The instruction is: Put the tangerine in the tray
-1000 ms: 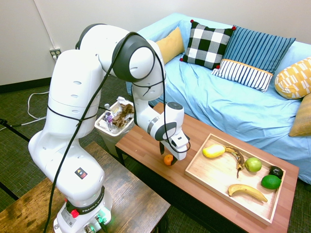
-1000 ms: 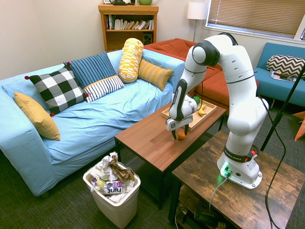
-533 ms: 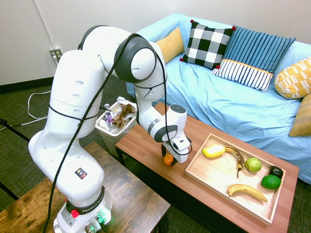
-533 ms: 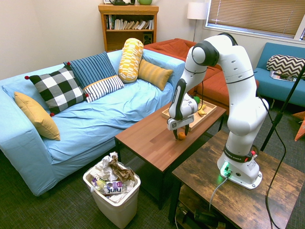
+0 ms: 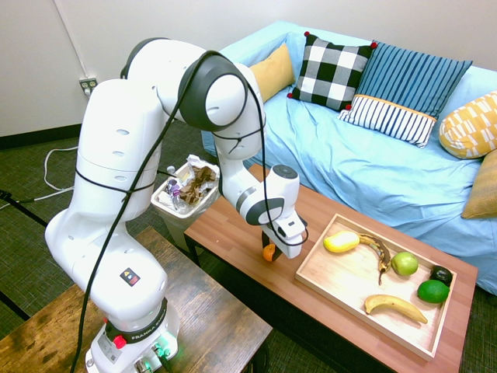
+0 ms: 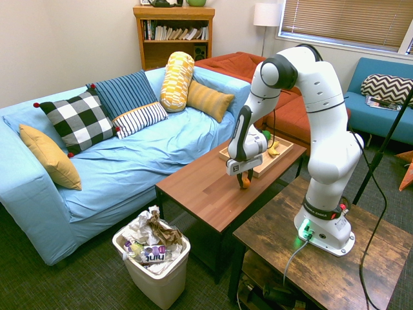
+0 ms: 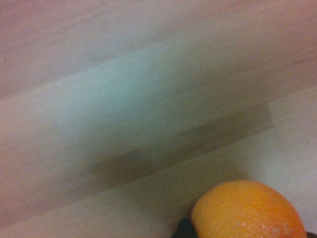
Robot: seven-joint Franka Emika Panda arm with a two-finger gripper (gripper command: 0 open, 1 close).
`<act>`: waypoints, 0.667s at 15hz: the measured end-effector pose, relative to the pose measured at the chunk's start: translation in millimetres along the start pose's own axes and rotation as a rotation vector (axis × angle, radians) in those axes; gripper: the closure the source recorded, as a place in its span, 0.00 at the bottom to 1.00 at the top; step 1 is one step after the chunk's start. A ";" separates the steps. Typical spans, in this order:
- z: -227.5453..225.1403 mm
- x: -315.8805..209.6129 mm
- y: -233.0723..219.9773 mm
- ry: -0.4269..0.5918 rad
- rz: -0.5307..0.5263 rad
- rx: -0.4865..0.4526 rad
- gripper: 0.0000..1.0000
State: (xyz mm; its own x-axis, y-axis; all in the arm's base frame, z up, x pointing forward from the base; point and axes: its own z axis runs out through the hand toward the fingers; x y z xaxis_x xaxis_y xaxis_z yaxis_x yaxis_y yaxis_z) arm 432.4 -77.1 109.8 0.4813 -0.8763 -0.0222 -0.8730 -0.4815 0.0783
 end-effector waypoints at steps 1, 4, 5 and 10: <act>-17.1 4.7 0.4 0.012 0.002 0.015 1.00; -74.3 40.4 15.4 0.056 0.031 0.044 1.00; -90.4 57.9 25.0 0.072 0.052 0.050 1.00; -108.9 140.6 75.0 0.111 0.205 0.046 1.00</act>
State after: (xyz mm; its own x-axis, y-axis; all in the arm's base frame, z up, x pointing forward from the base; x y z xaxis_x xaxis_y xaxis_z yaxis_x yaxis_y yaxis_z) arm 443.2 -234.4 221.1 0.2967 -0.9498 0.0996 -0.9549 -0.2958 0.0245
